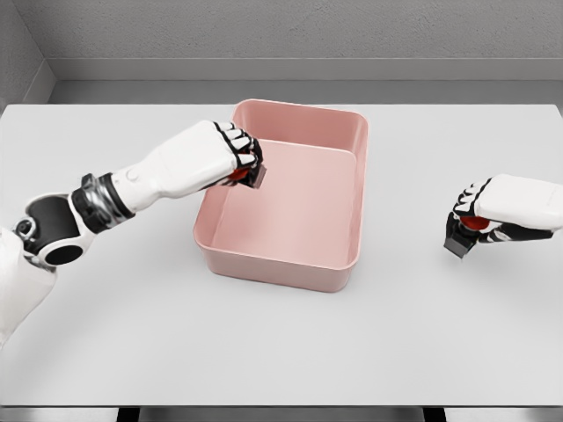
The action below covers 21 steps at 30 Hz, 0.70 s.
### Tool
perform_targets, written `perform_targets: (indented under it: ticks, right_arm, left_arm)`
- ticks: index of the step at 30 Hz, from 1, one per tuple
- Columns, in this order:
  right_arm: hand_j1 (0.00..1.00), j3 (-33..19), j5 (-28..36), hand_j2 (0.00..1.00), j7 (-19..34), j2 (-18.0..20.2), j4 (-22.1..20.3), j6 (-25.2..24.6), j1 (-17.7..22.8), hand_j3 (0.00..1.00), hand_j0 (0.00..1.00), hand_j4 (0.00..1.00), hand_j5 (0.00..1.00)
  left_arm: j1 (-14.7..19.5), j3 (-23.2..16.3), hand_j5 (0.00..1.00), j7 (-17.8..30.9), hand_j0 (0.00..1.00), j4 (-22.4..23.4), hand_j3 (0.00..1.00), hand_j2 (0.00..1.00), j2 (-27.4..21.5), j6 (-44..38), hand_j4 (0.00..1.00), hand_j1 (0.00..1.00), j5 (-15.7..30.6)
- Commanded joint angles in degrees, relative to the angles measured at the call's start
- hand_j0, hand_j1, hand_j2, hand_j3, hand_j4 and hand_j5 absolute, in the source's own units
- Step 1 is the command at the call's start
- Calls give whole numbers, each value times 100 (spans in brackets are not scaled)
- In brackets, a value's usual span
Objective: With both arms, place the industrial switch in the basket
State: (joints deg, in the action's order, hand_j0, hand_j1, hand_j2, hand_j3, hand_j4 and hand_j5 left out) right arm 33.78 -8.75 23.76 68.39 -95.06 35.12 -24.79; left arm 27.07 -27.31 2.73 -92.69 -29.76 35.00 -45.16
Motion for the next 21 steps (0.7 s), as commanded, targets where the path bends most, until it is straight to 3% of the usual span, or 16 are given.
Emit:
perform_targets:
  ticks: [1,5,17,19,21]
  right_arm:
    - [50,-11,40,50,-3,7,-4,-12,-9,50,50,50,50]
    - [50,-11,40,50,-3,7,-4,-12,-105,50,50,50,50]
    - [51,-11,40,51,-3,-168,-4,-12,-448,51,51,51,51]
    - [50,-11,48,50,-21,-221,-4,-12,-466,50,50,50,50]
    - [50,-11,48,50,-21,-309,-4,-12,-510,50,50,50,50]
  left_arm:
    - [26,-186,30,0,30,295,30,30,216,0,30,30,-116]
    - [114,-275,30,0,30,708,30,30,514,0,30,30,-397]
    - [193,-512,32,70,32,1025,32,32,849,0,32,32,-608]
    - [193,-512,34,70,34,1025,34,34,857,0,34,34,-608]
    - [202,-512,51,44,51,1007,51,51,857,0,51,51,-599]
